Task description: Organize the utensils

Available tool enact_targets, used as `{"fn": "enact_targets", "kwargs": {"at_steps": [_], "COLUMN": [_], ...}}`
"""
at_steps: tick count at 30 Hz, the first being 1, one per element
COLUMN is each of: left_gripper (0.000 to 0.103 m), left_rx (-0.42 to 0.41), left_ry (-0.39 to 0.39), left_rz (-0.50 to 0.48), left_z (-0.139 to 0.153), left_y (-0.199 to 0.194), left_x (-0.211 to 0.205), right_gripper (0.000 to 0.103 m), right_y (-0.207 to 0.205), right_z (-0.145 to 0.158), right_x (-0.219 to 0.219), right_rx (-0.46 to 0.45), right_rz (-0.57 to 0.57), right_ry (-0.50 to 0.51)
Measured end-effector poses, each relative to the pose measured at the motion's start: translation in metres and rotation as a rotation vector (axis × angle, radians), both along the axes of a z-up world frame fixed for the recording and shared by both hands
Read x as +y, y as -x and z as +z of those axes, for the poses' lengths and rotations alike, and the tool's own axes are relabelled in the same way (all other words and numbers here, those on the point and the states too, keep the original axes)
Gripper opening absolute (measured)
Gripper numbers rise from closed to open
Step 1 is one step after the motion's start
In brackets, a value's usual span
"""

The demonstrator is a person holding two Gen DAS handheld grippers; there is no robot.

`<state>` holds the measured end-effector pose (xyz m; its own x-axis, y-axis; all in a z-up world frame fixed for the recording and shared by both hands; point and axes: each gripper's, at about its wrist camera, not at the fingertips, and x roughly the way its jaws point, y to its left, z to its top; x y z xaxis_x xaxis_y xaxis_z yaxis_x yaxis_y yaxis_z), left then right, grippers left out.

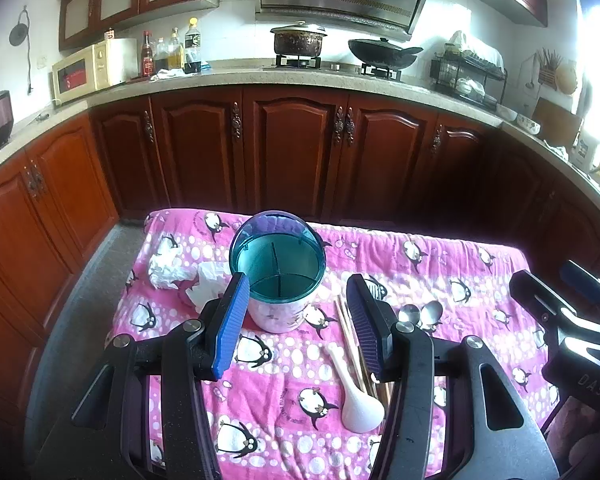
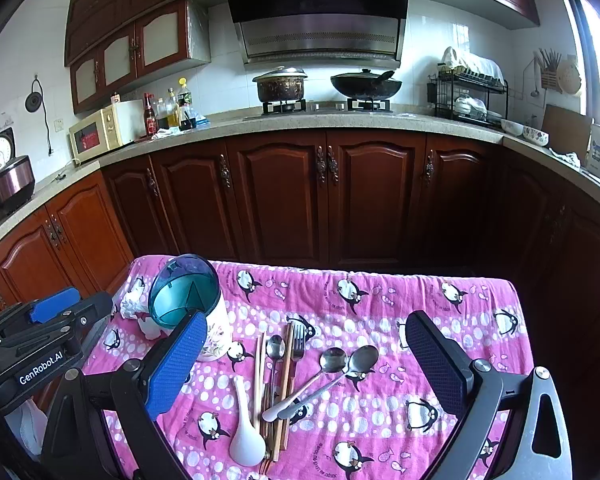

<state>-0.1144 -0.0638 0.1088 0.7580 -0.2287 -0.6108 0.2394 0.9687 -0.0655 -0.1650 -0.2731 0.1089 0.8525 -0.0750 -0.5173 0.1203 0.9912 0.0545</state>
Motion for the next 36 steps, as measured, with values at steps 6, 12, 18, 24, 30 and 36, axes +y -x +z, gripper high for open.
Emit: {"fn": "enact_targets", "kwargs": {"at_steps": [6,12,18,24,30,36], "left_gripper": [0.05,0.05,0.05,0.05,0.05,0.05], "left_rx": [0.011,0.019,0.042,0.088,0.2,0.353], "left_ry": [0.0,-0.003,0.006,0.027,0.094,0.138], "left_rz": [-0.005,-0.011,-0.02,-0.045,-0.083,-0.098], "left_z": [0.0,-0.002,-0.008,-0.019,-0.042,-0.087], "left_y": [-0.003,-0.005,-0.008,-0.014,-0.024,-0.041], "left_x": [0.001,-0.001,-0.002,-0.001,0.005,0.005], "right_gripper": [0.099,0.099,0.099,0.099,0.099,0.094], "right_y": [-0.003,-0.006,-0.01,-0.014,-0.021,-0.041], "right_z": [-0.003,-0.005,-0.011,-0.02,-0.038,-0.087], "right_x": [0.0,-0.002,-0.004,-0.01,-0.024,-0.038], "right_rx": [0.011,0.018,0.034,0.053,0.083,0.198], "right_rz": [0.001,0.001,-0.002,-0.009,0.009,0.092], "right_ry": [-0.001,-0.003,0.001,-0.01,-0.028,-0.075]}}
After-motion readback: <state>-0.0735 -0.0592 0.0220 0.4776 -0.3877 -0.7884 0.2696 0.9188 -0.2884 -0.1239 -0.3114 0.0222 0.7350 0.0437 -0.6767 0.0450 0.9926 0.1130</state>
